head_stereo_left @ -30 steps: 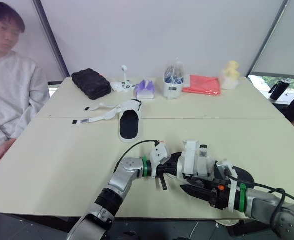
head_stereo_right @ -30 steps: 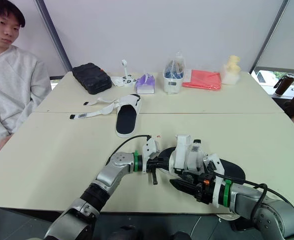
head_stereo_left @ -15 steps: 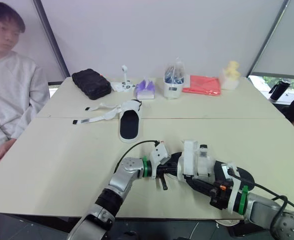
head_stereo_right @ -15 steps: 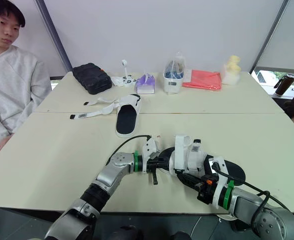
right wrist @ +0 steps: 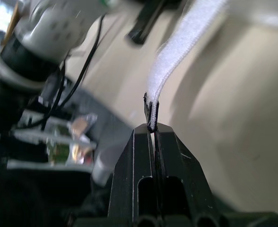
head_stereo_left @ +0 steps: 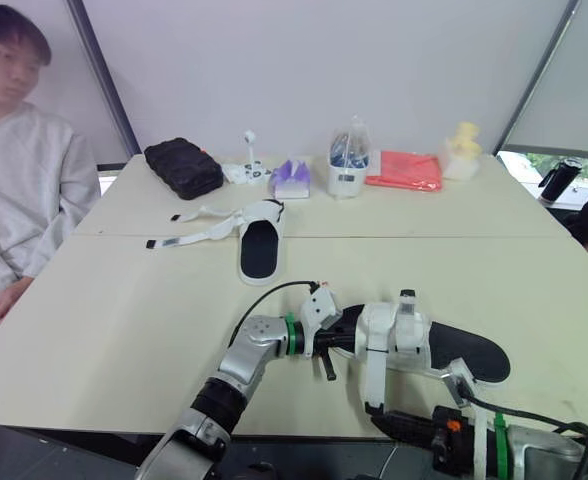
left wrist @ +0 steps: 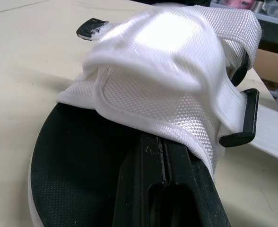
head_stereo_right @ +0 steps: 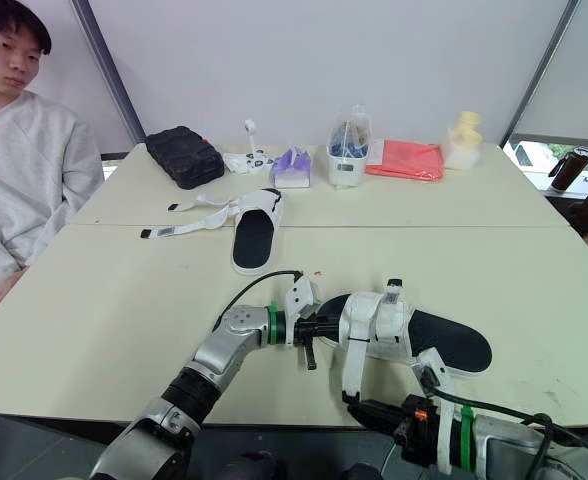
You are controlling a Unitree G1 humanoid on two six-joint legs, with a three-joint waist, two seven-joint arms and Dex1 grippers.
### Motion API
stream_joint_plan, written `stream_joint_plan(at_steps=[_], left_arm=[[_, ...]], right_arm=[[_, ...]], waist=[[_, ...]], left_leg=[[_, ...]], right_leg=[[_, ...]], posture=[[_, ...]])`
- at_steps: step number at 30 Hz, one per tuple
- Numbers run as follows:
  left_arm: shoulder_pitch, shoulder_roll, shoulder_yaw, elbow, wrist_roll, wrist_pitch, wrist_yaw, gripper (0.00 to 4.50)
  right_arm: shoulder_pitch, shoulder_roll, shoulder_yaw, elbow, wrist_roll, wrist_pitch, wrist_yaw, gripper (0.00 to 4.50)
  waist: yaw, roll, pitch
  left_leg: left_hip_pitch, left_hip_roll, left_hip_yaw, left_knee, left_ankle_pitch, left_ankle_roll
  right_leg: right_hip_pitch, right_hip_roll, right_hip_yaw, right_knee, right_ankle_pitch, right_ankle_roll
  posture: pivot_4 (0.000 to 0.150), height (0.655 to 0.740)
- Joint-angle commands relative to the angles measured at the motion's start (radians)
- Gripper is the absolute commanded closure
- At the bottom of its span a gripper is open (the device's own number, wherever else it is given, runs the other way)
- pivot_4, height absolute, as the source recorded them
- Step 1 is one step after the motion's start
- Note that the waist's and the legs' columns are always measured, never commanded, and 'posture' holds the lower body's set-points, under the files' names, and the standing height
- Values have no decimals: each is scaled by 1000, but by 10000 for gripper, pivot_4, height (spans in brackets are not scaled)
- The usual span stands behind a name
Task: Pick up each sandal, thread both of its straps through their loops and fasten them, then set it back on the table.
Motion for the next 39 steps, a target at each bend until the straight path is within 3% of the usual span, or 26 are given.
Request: stream_joint_plan(at_steps=[1,6,10,15,20,23,30,39], left_arm=[[19,0,-30,53,18,31,-4,45000],[12,1,-26,65,16,28,-7,45000],[4,-3,-25,79,17,22,-9,45000],[7,-9,-20,78,18,25,3,45000],[15,0,-11,70,20,27,11,45000],[21,1,-12,64,20,28,10,45000],[43,2,-24,35,20,36,9,45000],[44,-7,-37,37,23,34,4,45000]], right_arm=[[-8,-39,-62,-85,90,-8,33,44803],[-141,-91,-167,-87,341,-22,-38,44803],[-310,-55,-137,13,503,-62,-202,44803],[-463,50,-91,185,448,-119,-375,44803],[-396,-33,-127,198,395,-76,-307,44803],[-296,-98,-143,168,344,-64,-210,36312],[-75,-200,-113,77,150,-76,-50,307],[-90,-144,-8,103,54,-85,-13,307]], waist=[[0,0,0],[0,-4,3],[1,-6,4],[6,-5,3],[9,-4,3],[7,-4,3],[-2,-5,3],[1,-6,3]], left_leg=[[0,0,0,0,0,0],[1,0,0,1,0,0],[1,1,0,1,0,0],[1,1,-1,1,0,0],[-1,-1,-1,1,-1,1],[-1,-1,-1,1,-1,1],[1,1,0,1,-1,1],[1,1,0,1,-1,1]], right_leg=[[0,0,0,0,0,0],[2,0,0,0,0,0],[3,0,0,-1,0,-1],[2,0,0,-2,0,-1],[0,-2,0,-2,0,-1],[1,-1,0,-2,0,-1],[3,0,0,-2,0,-1],[2,0,0,-2,0,0]], posture=[[1500,7400],[1500,7400],[1500,7400],[1500,7400],[1500,7400],[1500,7400],[1500,7400],[1500,7400]])
